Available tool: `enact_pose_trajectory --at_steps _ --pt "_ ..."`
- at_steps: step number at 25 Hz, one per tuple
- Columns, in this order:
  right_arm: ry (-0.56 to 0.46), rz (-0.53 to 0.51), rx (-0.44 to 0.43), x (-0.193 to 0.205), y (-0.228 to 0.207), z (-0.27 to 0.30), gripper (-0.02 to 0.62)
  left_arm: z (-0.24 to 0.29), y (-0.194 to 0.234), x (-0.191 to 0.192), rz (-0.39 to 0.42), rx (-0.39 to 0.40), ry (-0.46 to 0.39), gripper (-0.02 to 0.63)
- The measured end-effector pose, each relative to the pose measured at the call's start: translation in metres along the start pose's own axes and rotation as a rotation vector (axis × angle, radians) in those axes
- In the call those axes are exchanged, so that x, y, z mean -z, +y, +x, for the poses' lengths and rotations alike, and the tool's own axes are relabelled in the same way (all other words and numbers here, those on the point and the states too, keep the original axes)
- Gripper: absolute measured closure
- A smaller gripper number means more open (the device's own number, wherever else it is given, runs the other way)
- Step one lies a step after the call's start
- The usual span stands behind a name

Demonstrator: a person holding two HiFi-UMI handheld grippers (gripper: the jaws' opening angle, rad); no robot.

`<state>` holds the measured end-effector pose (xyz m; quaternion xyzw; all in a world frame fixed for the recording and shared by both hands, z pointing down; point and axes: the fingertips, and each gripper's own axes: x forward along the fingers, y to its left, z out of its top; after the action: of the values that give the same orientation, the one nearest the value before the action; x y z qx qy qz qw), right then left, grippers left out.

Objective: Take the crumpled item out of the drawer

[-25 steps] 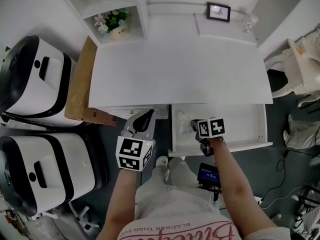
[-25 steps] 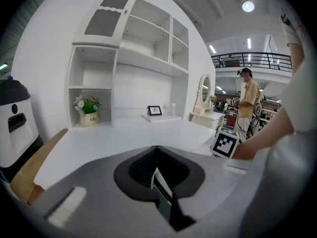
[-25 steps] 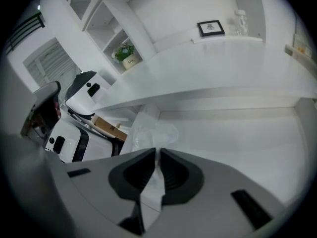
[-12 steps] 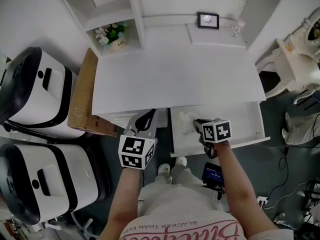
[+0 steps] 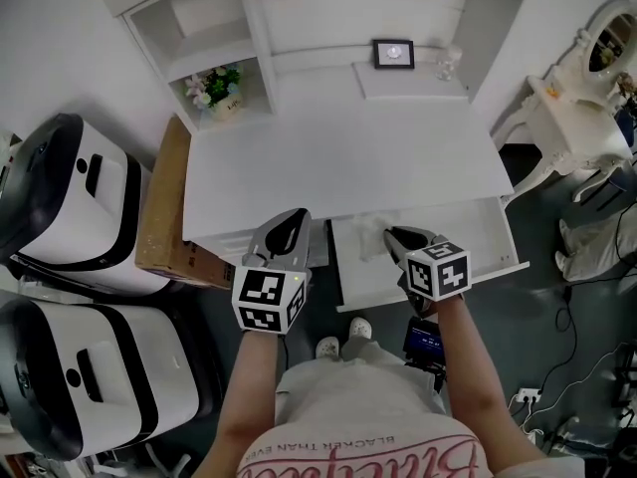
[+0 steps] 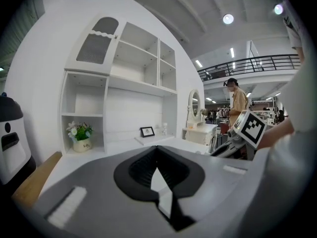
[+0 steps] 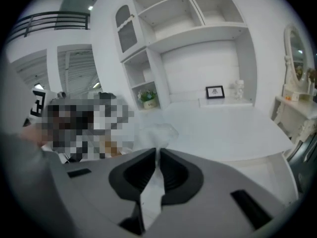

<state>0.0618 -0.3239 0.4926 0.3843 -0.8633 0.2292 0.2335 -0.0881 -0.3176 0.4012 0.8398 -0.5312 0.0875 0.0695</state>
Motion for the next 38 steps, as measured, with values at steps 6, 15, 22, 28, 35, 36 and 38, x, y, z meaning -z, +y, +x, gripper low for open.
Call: enact_pose_trajectory --at_steps 6,15,22,28,35,36,38 --pt "-0.136 -0.097 0.061 -0.041 0.011 -0.035 0.561 -0.005 -0.002 -0.027 0.038 0.007 -0.065 0.595" --pt "-0.317 -0.188 0.128 -0.085 0.028 -0.082 0.561 -0.01 -0.008 -0.067 0.098 0.021 -0.159 0.595" --pt "-0.436 -0.303 0.195 -0.123 0.041 -0.114 0.561 -0.018 -0.011 -0.099 0.121 0.017 -0.254 0.595" --pt "-0.535 -0.385 0.245 -0.154 0.052 -0.143 0.561 -0.023 -0.016 -0.128 0.144 0.022 -0.331 0.595" --pt "-0.619 -0.42 0.3 -0.179 0.053 -0.177 0.561 -0.026 -0.024 -0.158 0.187 0.022 -0.404 0.595" --pt "-0.627 -0.424 0.308 -0.182 0.053 -0.181 0.562 -0.027 -0.025 -0.163 0.198 0.021 -0.414 0.595" --pt "-0.646 -0.427 0.327 -0.187 0.05 -0.188 0.563 -0.028 -0.026 -0.172 0.218 0.019 -0.434 0.595"
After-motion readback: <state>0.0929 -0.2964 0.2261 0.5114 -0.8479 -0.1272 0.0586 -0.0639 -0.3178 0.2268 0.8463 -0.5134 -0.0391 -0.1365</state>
